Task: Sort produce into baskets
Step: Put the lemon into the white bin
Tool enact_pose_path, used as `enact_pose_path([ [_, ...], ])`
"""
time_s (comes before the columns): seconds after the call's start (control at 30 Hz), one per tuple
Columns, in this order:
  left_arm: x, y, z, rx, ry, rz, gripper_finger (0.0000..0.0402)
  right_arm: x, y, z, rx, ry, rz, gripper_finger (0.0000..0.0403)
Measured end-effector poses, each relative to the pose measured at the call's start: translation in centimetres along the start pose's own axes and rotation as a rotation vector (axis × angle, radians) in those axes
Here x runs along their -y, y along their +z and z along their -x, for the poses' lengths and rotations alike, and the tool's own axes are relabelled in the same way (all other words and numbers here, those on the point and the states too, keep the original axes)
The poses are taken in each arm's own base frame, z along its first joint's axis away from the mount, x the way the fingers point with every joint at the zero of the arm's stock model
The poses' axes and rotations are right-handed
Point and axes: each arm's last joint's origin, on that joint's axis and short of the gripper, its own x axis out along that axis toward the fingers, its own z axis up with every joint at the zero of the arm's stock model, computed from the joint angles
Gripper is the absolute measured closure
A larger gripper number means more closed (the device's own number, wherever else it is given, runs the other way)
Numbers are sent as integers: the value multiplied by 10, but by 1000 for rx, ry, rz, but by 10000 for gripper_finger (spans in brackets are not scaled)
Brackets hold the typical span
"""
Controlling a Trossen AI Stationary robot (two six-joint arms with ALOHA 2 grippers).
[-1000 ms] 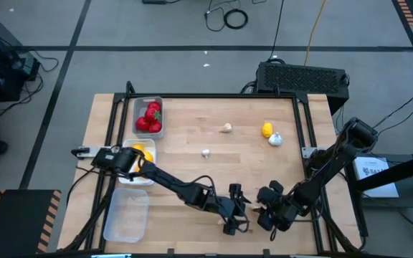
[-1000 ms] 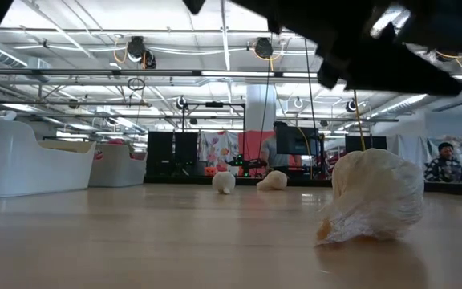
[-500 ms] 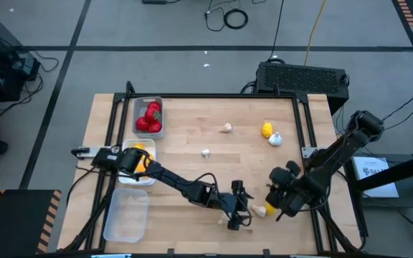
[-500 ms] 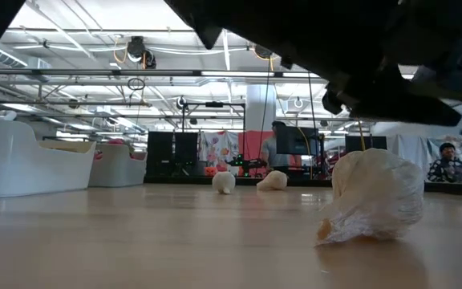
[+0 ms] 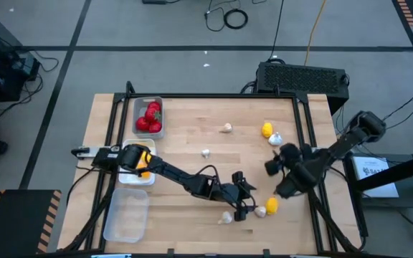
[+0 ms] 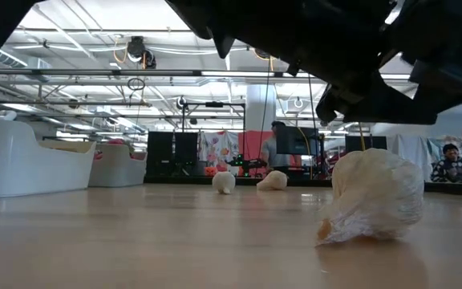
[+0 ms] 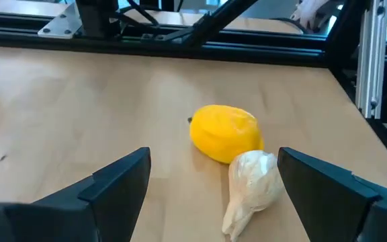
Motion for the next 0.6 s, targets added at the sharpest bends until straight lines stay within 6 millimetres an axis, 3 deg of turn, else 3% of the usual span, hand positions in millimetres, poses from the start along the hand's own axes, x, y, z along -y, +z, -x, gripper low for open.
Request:
enact_pose_path([
  [0.17,0,-1,0,-7,1,-2,70,10,23,-18,-8,-166,-101,239],
  [0.27,0,-2,0,-18,3,-5,70,16,40,-30,-49,-207,-64,239],
  [0.6,-5,-6,0,-73,18,-15,70,25,98,-86,-298,-39,-50,239],
])
